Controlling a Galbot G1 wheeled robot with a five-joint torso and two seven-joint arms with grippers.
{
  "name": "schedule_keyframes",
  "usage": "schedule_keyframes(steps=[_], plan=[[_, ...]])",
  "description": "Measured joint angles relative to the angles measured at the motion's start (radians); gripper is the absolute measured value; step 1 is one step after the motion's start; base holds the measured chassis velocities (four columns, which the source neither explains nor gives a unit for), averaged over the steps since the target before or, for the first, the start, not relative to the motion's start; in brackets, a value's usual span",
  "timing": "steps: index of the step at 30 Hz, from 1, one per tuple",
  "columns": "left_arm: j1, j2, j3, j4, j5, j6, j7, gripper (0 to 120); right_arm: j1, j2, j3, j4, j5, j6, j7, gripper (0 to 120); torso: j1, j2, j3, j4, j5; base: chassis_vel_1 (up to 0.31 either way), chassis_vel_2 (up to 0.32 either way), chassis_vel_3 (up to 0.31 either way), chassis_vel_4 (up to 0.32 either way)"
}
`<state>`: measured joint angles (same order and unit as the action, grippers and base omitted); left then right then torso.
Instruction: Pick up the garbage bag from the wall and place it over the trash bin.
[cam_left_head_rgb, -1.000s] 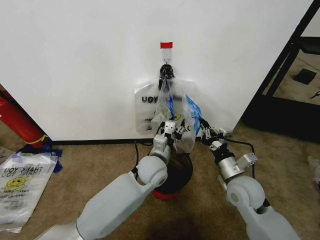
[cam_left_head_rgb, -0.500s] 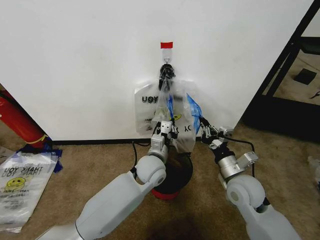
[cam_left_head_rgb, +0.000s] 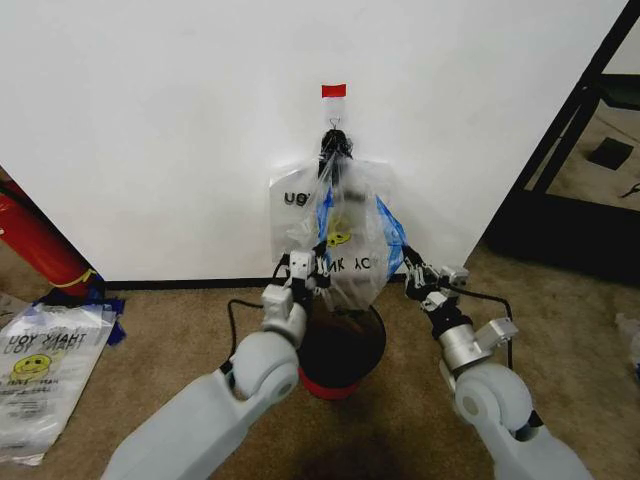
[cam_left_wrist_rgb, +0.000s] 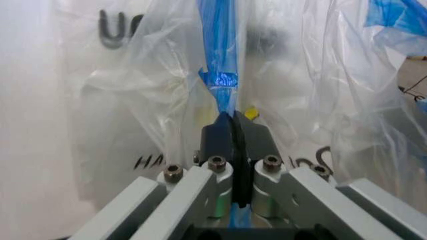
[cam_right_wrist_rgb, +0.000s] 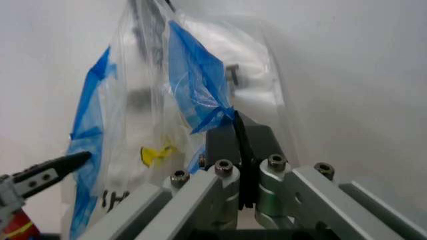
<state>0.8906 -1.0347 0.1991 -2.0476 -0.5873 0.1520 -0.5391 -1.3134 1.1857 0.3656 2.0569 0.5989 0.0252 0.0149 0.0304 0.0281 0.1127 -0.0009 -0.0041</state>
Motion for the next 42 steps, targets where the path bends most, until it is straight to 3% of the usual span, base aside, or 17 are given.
schedule_keyframes(steps=[7,23,30,37,42], plan=[[0.084,0.042,-0.020,-0.064,0.024,-0.005,0.004,0,-0.049,0.016,0.003,0.022,-0.025,0.008,-0.007,0,0.000,0.000,0.000,0.0000,0.0000,0.000,0.000,0.000,0.000],[0.236,0.054,-0.070,-0.126,0.081,-0.022,0.018,0,-0.124,0.032,0.023,0.057,-0.066,0.037,-0.024,0,0.000,0.000,0.000,0.0000,0.0000,0.000,0.000,0.000,0.000],[0.281,0.094,-0.125,-0.242,0.077,-0.019,0.028,0,-0.125,0.028,0.048,0.136,-0.041,0.023,-0.013,0,0.000,0.000,0.000,0.0000,0.0001,0.000,0.000,0.000,0.000],[0.352,0.149,-0.228,-0.420,0.042,-0.032,0.070,0,-0.134,0.027,0.084,0.297,0.008,-0.020,0.007,0,0.000,0.000,0.000,0.0001,-0.0001,0.000,0.000,0.000,0.000],[0.344,0.192,-0.285,-0.460,-0.021,-0.003,0.077,0,-0.141,0.021,0.087,0.373,0.038,-0.055,0.018,0,0.000,0.000,0.000,0.0000,-0.0001,0.000,0.000,0.000,0.000]])
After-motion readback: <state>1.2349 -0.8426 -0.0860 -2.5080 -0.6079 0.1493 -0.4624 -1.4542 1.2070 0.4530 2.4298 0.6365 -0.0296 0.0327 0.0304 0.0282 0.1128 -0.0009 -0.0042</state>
